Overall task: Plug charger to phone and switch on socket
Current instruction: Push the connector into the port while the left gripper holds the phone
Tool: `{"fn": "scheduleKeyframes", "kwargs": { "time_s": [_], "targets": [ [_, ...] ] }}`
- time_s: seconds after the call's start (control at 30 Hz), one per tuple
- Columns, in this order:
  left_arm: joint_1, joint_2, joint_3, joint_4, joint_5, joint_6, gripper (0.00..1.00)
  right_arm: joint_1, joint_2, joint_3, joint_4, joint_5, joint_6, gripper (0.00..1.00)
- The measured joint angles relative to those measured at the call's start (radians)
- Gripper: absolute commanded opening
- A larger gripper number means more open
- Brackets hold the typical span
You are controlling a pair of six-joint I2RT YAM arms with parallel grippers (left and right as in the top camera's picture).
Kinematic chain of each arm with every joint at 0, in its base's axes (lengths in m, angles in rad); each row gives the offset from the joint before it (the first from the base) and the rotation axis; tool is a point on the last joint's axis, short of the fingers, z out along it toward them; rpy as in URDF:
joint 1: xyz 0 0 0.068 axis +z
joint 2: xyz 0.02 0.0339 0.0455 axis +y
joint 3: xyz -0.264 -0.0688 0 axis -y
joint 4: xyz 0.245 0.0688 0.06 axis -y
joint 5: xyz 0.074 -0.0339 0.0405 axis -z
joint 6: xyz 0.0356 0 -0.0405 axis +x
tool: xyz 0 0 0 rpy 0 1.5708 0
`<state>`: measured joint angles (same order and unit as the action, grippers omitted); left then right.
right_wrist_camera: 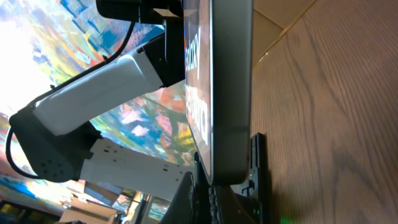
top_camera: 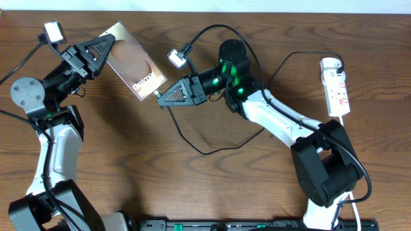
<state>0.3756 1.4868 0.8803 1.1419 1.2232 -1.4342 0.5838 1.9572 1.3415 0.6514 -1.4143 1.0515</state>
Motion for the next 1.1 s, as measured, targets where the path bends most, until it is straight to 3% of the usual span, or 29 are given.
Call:
{"fn": "scheduleKeyframes", "kwargs": {
  "time_s": [1.1],
  "targets": [
    [-0.003,0.000,0.000,0.000,-0.004,0.026,0.07,-0.010,0.000,-0.001,0.000,0.057,0.018,0.01]
  ]
}}
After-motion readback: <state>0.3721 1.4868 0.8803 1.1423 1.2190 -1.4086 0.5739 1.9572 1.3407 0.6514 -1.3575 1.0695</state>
